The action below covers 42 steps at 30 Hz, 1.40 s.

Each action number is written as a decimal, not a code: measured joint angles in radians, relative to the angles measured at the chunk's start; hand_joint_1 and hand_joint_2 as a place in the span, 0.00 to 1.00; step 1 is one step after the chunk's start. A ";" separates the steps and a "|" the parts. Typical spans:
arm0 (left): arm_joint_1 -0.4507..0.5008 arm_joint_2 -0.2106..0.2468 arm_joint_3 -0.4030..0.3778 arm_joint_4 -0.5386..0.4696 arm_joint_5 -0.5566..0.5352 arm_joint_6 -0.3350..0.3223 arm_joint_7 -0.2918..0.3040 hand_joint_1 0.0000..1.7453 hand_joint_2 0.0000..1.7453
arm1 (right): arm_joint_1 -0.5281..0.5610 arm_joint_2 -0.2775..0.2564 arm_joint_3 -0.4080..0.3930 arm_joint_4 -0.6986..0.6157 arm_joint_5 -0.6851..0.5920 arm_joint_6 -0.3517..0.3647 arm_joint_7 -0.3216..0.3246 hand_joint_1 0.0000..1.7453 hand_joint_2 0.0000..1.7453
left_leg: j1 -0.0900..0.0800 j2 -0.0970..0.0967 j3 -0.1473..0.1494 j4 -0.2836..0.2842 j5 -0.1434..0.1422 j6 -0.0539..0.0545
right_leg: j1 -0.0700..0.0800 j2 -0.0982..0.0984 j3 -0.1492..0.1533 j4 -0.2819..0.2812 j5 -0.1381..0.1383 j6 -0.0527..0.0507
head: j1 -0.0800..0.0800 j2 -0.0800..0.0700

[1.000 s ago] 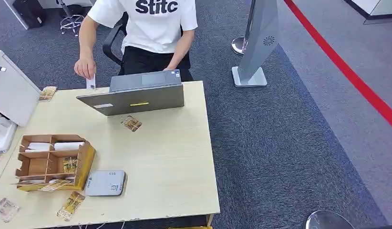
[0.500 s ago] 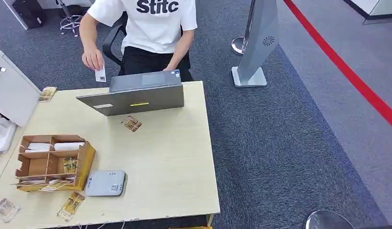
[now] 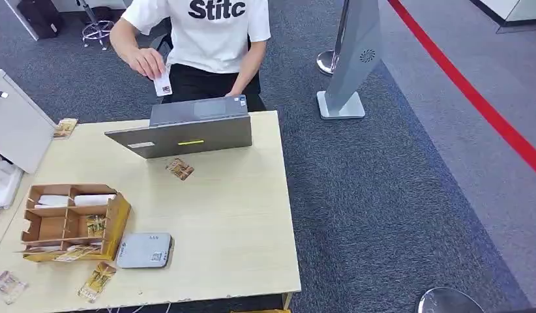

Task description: Pass the card to the sensor for recognition and then transmit it.

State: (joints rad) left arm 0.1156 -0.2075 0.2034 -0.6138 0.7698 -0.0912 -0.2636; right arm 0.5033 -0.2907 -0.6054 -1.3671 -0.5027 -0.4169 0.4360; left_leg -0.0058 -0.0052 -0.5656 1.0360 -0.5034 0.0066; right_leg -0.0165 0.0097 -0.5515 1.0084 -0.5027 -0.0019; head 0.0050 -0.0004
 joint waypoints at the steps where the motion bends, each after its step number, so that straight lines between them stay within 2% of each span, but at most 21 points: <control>1: 0.000 -0.001 0.005 -0.002 -0.011 0.000 0.001 0.00 1.00 | -0.013 0.001 0.010 0.016 0.028 0.004 -0.003 0.00 1.00 | 0.000 0.000 0.000 0.000 0.000 0.000 | 0.000 0.000 0.000 0.000 0.000 0.000 | 0.000 0.000; 8: 0.000 -0.008 0.035 -0.009 -0.094 -0.002 0.007 0.00 1.00 | -0.118 0.010 0.065 0.135 0.210 0.051 -0.026 0.00 1.00 | 0.000 0.000 0.000 0.000 0.000 0.000 | 0.000 0.000 0.000 0.000 0.000 0.000 | 0.000 0.000; 16: -0.010 -0.009 0.055 -0.010 -0.200 -0.036 -0.002 0.00 1.00 | -0.233 0.033 0.112 0.288 0.410 0.118 -0.056 0.00 1.00 | 0.000 0.000 0.000 0.000 0.000 0.000 | 0.000 0.000 0.000 0.000 0.000 0.000 | 0.000 0.000; 21: -0.016 0.016 0.046 -0.010 -0.293 -0.069 -0.029 0.00 1.00 | -0.295 0.051 0.136 0.371 0.519 0.159 -0.074 0.00 1.00 | 0.000 0.000 0.000 0.000 0.001 0.000 | 0.000 -0.001 0.000 0.000 0.000 0.000 | 0.000 0.000; 27: -0.024 0.069 -0.019 -0.009 -0.414 -0.104 -0.069 0.00 1.00 | -0.365 0.069 0.161 0.459 0.627 0.200 -0.093 0.00 1.00 | 0.000 0.000 0.000 0.000 0.001 0.000 | 0.000 -0.001 0.000 0.001 0.000 0.000 | 0.000 0.000; 34: -0.025 0.152 -0.152 -0.009 -0.524 -0.144 -0.111 0.00 1.00 | -0.446 0.099 0.186 0.568 0.758 0.249 -0.114 0.00 1.00 | 0.000 0.000 0.000 0.000 0.001 -0.001 | 0.000 -0.001 0.000 0.001 0.000 0.000 | 0.000 0.000; 40: -0.019 0.220 -0.271 -0.009 -0.578 -0.167 -0.143 0.00 1.00 | -0.515 0.126 0.205 0.662 0.868 0.292 -0.131 0.00 1.00 | 0.000 -0.001 0.000 0.000 0.001 -0.001 | 0.000 -0.001 0.000 0.001 0.000 0.000 | 0.000 0.000; 42: -0.009 0.224 -0.282 -0.009 -0.562 -0.161 -0.150 0.00 1.00 | -0.538 0.134 0.209 0.693 0.900 0.303 -0.137 0.00 1.00 | 0.000 -0.001 0.001 0.000 0.001 -0.001 | 0.000 -0.001 0.000 0.001 0.000 0.000 | 0.000 0.000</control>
State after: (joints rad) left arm 0.1063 0.0164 -0.0790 -0.6230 0.2082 -0.2517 -0.4132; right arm -0.0347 -0.1572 -0.3967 -0.6744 0.3972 -0.1137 0.2995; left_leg -0.0054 -0.0058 -0.5647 1.0357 -0.5020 0.0056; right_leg -0.0163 0.0091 -0.5514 1.0098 -0.5026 -0.0022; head 0.0050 -0.0004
